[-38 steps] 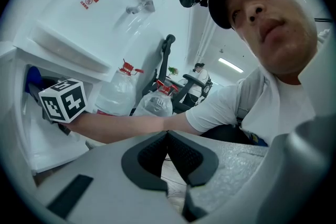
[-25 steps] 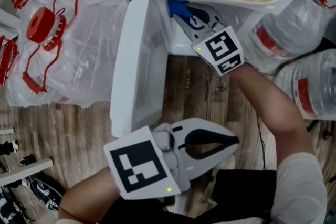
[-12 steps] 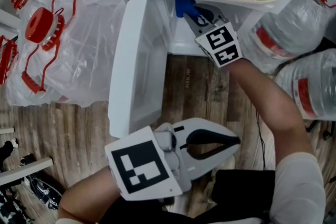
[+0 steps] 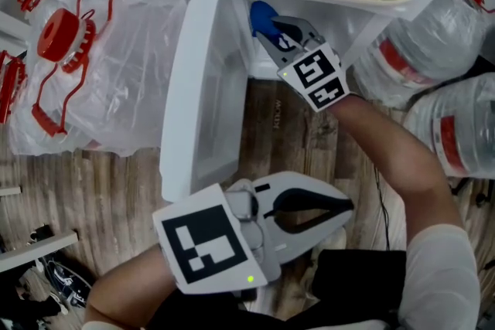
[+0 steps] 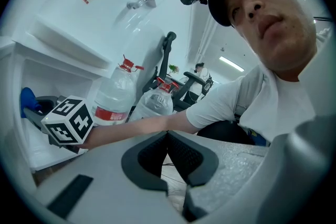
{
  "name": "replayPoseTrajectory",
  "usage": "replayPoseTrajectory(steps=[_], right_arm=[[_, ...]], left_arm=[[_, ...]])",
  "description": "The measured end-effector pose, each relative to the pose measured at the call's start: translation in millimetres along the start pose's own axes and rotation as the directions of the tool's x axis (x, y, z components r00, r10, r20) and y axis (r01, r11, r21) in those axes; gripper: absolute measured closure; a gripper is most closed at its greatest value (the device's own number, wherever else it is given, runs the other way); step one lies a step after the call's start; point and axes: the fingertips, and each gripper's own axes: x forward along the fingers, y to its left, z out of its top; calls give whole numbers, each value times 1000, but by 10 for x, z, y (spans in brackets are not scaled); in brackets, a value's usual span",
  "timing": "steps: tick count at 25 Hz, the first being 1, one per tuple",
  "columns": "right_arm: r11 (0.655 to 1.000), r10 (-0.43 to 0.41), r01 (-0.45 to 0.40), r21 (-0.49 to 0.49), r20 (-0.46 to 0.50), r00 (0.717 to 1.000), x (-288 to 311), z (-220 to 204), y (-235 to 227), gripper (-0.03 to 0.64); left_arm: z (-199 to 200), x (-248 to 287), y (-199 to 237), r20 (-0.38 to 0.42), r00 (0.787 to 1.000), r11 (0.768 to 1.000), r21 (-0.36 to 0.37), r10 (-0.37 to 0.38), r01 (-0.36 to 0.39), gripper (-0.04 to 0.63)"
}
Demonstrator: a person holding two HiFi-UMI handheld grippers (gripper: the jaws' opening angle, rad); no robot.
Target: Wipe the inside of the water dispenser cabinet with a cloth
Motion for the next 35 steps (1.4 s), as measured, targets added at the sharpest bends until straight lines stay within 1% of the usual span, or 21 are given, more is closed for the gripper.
replayPoseTrajectory(steps=[3, 14, 18, 24, 29, 35], right_arm=[[1000, 22, -22, 5, 12, 1000, -77, 52, 93, 532], [997, 78, -77, -26, 53, 996, -201, 288, 371, 532], [997, 79, -78, -22, 65, 995, -205, 366, 405, 532], [998, 65, -65, -2, 67, 996, -251, 377, 333, 532], [996, 84, -85, 15, 55, 995, -334, 386, 388, 532], [992, 98, -100, 77, 33, 995, -557, 433, 465, 532]], left_arm=[[-8, 12, -15, -2, 1000, 1000, 0, -9, 9, 592], [-18, -31, -58, -4, 1000, 1000, 5, -14, 14, 592], [-23, -54, -70, -5, 1000, 1000, 15, -16, 16, 592], [-1, -89, -73, 3, 1000, 999, 29, -24, 24, 592], [23, -104, -114, 7, 999, 998, 45, -37, 37, 592], [5, -132, -217, 5, 999, 997, 54, -54, 54, 592]])
